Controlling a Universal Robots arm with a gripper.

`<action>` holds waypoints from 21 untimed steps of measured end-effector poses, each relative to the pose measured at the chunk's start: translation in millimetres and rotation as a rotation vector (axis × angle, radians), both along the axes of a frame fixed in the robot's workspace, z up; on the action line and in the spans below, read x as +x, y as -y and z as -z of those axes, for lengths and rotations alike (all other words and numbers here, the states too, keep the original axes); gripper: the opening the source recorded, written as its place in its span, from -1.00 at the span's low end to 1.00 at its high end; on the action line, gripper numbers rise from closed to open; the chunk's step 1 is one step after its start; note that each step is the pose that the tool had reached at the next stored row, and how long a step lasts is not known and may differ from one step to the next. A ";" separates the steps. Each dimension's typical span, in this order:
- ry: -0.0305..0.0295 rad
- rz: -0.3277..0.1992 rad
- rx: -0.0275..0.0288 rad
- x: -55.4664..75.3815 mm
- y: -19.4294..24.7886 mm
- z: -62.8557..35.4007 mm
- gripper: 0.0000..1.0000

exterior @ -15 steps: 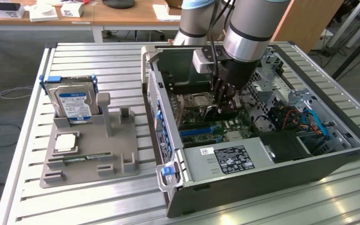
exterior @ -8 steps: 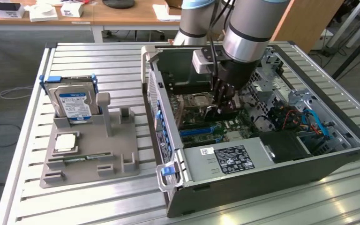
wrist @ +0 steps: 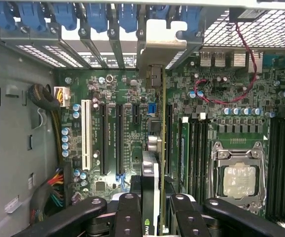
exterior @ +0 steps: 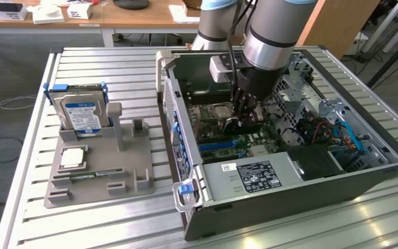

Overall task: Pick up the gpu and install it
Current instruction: 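Insert the gpu into the slot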

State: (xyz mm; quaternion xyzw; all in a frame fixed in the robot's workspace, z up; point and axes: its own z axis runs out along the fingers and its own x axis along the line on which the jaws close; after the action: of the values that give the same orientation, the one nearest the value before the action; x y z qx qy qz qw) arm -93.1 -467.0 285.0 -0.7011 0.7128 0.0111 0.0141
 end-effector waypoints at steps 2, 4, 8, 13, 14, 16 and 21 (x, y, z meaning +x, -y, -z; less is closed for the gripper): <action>0.0000 0.000 0.0001 -1.5 -0.1 0.4 -0.46; 0.0000 0.000 -0.0001 -2.6 0.0 0.9 -0.46; -0.0002 0.000 -0.0003 -3.0 0.0 1.3 -0.46; 0.0000 0.000 0.0001 -3.1 0.0 3.4 -0.46; -0.0001 0.000 -0.0001 -3.1 0.0 4.0 -0.46; 0.0000 0.000 0.0000 -3.1 0.0 5.4 -0.46; -0.0001 0.000 0.0000 -3.1 0.0 8.9 -0.46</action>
State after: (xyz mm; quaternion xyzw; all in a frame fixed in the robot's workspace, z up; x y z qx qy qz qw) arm -96.2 -467.0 276.1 -0.7011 0.7128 0.0111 0.0140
